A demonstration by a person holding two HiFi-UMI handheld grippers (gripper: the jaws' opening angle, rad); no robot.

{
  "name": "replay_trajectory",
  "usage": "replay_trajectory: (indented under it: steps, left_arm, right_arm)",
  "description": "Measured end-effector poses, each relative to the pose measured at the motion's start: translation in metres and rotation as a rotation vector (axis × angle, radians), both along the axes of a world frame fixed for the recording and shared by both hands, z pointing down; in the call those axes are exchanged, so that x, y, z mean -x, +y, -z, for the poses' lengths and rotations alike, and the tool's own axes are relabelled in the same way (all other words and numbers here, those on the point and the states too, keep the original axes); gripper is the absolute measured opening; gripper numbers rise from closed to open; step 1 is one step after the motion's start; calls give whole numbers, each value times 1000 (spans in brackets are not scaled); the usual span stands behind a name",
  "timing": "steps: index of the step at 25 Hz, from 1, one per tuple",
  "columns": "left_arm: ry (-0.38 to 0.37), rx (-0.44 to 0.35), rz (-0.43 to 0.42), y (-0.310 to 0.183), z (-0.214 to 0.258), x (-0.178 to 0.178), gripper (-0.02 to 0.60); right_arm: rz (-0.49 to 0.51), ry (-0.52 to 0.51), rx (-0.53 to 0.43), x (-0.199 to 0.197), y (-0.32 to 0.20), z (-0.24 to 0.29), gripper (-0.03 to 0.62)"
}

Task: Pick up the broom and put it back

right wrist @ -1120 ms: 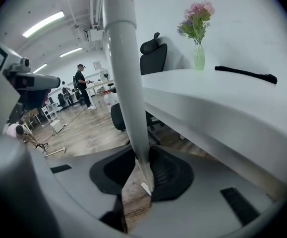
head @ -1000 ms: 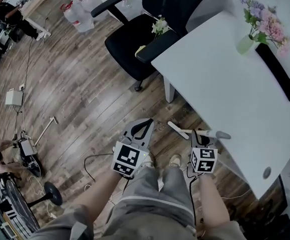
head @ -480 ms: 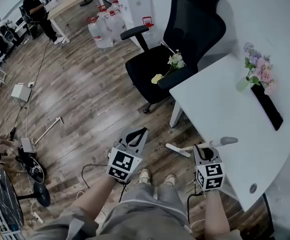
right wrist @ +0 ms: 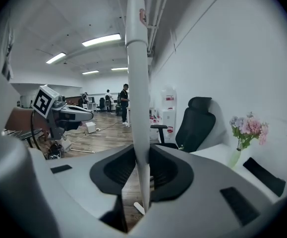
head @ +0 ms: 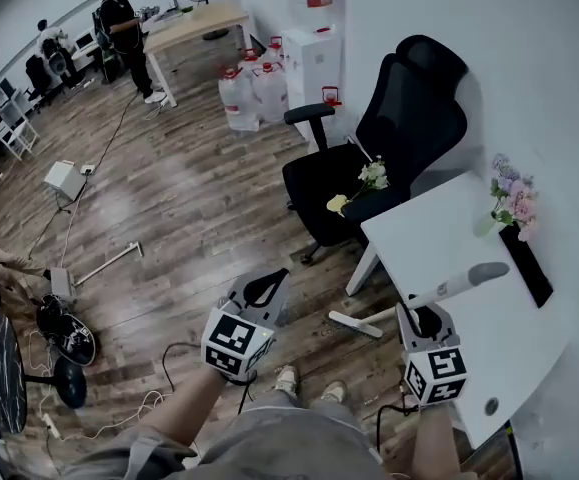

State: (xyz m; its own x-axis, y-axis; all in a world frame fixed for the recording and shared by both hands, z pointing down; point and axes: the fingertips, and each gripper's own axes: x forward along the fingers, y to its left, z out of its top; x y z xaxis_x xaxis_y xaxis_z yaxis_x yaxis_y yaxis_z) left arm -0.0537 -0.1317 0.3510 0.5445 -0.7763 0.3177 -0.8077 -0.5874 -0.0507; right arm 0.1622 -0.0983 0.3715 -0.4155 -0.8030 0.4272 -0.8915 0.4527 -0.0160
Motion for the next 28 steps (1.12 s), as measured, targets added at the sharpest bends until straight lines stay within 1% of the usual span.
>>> replay_trajectory:
  steps: [3,6,8,9,19,25,28]
  left_arm:
    - [12,-48,32,14,25,12,15]
    - [-24,-87,57,28,32,22,15]
    - [-54,-84,67,35,29,27,15]
    - [-57,-77,72,38,26,29,15]
    - [-54,-70,107,43,25,39,15]
    - [-56,-75,104,32,21,36,15]
    - [-56,-63,99,27,12,33,15]
  right_arm:
    - [45,-7,-32,11,8,22,107]
    - [72,-16,-45,18,15,31,107]
    - [83,-19,-43,23,19,31,106]
    - [88,-21,-41,26,20,29,106]
    - [149,-20,-7,49,25,17,106]
    - [147,-20,-1,52,12,11,106]
    - [132,-22,6,53,2,-1,106]
